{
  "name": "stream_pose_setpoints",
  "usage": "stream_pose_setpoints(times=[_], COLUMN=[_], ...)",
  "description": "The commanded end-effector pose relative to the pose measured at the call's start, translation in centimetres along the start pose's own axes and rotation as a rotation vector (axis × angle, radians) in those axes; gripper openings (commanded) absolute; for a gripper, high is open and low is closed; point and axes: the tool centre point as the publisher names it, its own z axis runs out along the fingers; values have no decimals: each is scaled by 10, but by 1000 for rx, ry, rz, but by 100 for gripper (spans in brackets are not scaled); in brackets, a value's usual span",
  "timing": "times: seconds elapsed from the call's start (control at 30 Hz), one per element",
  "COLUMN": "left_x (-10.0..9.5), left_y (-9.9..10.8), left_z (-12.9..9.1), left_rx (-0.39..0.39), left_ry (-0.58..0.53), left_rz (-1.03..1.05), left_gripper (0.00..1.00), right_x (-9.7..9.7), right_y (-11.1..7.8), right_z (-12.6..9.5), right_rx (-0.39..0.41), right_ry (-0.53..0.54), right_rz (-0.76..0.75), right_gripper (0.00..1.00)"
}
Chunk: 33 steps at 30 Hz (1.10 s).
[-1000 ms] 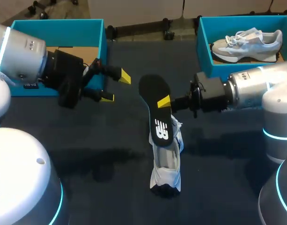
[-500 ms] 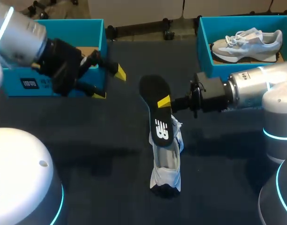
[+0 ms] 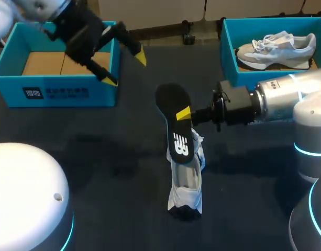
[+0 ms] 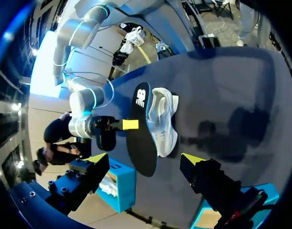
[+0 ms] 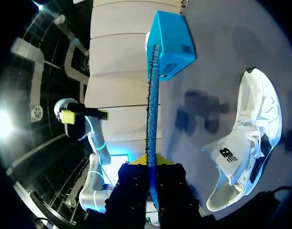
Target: Take the shoe out of the shoebox, open the shoe tongue, remove and reinsert the insole, then place the shoe into the shoebox
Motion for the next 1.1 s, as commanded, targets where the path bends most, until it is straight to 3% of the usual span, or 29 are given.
stream_pose_setpoints(times=[0.03, 0.3, 0.7, 1.1], left_x=[-14, -32, -78, -84], left_y=[24, 27, 21, 11], left_z=[12, 24, 53, 57], left_rx=[207, 214, 212, 111], left_ry=[345, 517, 700, 758], left_rz=[-14, -9, 33, 40], left_gripper=[100, 100, 100, 100], right_x=[0, 0, 0, 0], right_y=[-1, -1, -1, -1], right_z=[1, 1, 1, 1], right_rx=[-1, -1, -1, -1], right_ry=[-3, -3, -3, -3], right_rz=[1, 1, 1, 1], right_gripper=[0, 0, 0, 0])
